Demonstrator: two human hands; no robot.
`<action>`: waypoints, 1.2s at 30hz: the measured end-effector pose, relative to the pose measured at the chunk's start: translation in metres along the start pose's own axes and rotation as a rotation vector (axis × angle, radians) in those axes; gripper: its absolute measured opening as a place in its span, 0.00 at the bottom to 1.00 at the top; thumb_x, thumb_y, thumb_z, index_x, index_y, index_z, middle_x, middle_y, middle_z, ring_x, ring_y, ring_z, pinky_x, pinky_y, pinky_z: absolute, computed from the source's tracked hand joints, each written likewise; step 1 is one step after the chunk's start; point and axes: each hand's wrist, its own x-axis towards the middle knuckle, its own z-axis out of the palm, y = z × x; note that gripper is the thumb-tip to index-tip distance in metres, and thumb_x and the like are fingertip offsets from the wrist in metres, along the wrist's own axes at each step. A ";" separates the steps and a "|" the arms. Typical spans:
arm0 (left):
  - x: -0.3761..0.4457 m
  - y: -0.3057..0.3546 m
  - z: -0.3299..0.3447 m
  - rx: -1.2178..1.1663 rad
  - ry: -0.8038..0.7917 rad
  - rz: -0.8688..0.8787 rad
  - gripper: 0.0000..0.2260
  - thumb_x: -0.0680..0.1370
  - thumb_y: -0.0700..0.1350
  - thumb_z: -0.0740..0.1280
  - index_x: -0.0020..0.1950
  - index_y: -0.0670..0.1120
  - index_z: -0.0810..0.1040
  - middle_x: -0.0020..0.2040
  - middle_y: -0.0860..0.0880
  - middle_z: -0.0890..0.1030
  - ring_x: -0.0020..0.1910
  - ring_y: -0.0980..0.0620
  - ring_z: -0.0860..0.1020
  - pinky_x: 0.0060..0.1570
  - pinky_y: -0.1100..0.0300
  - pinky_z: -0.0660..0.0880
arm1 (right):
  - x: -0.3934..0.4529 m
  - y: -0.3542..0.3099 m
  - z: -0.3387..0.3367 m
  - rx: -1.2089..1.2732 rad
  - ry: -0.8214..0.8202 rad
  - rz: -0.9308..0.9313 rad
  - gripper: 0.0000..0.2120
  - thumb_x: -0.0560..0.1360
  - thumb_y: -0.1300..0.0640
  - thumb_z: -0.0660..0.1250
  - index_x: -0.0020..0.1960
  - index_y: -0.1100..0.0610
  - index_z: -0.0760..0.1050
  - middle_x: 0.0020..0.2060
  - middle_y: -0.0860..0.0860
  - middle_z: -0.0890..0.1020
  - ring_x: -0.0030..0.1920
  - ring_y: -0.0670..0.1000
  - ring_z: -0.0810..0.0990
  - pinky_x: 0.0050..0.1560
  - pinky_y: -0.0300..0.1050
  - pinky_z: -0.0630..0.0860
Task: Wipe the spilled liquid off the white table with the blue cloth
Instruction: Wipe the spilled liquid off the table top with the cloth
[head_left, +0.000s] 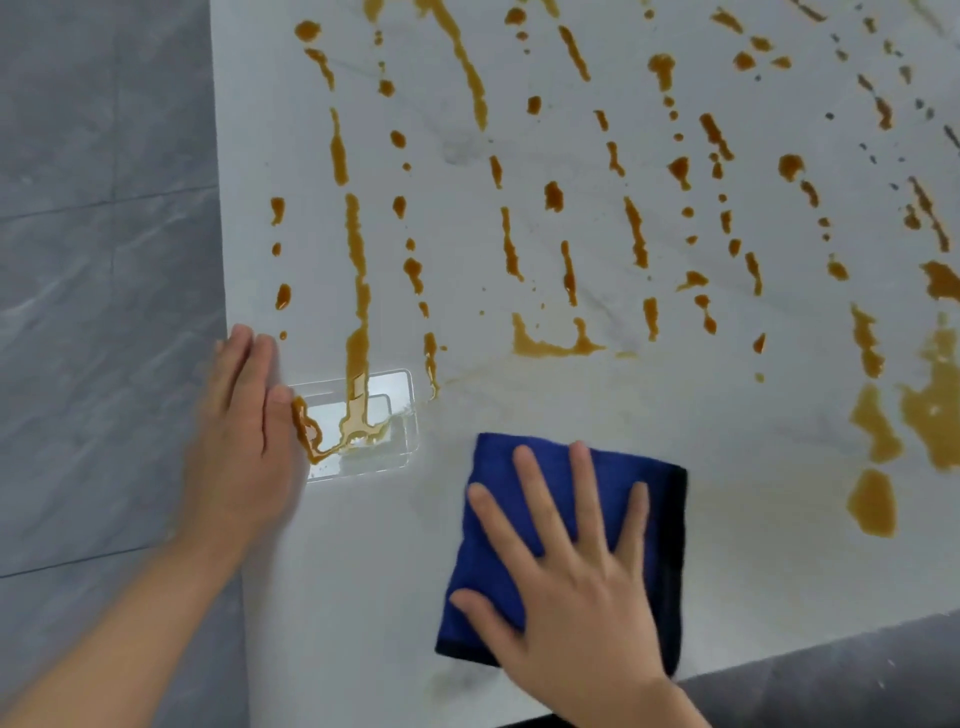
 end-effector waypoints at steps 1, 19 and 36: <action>0.000 0.000 0.000 -0.003 -0.010 0.002 0.21 0.82 0.47 0.50 0.74 0.44 0.58 0.77 0.51 0.54 0.71 0.64 0.50 0.66 0.76 0.44 | 0.011 -0.010 0.000 0.003 0.006 -0.031 0.33 0.71 0.31 0.52 0.72 0.44 0.61 0.74 0.53 0.61 0.73 0.66 0.56 0.62 0.76 0.52; 0.001 -0.003 0.000 -0.090 -0.042 -0.007 0.24 0.79 0.51 0.47 0.74 0.47 0.57 0.74 0.58 0.51 0.75 0.57 0.50 0.65 0.79 0.44 | 0.071 -0.065 -0.005 -0.054 -0.032 -0.306 0.30 0.73 0.34 0.50 0.72 0.43 0.61 0.74 0.50 0.61 0.73 0.63 0.55 0.65 0.76 0.49; 0.001 0.000 -0.003 -0.075 -0.056 0.006 0.20 0.81 0.42 0.51 0.74 0.45 0.57 0.74 0.57 0.51 0.75 0.57 0.51 0.66 0.78 0.45 | 0.163 -0.062 -0.019 -0.067 0.089 -0.192 0.31 0.74 0.34 0.41 0.75 0.42 0.47 0.77 0.48 0.46 0.75 0.60 0.38 0.65 0.73 0.36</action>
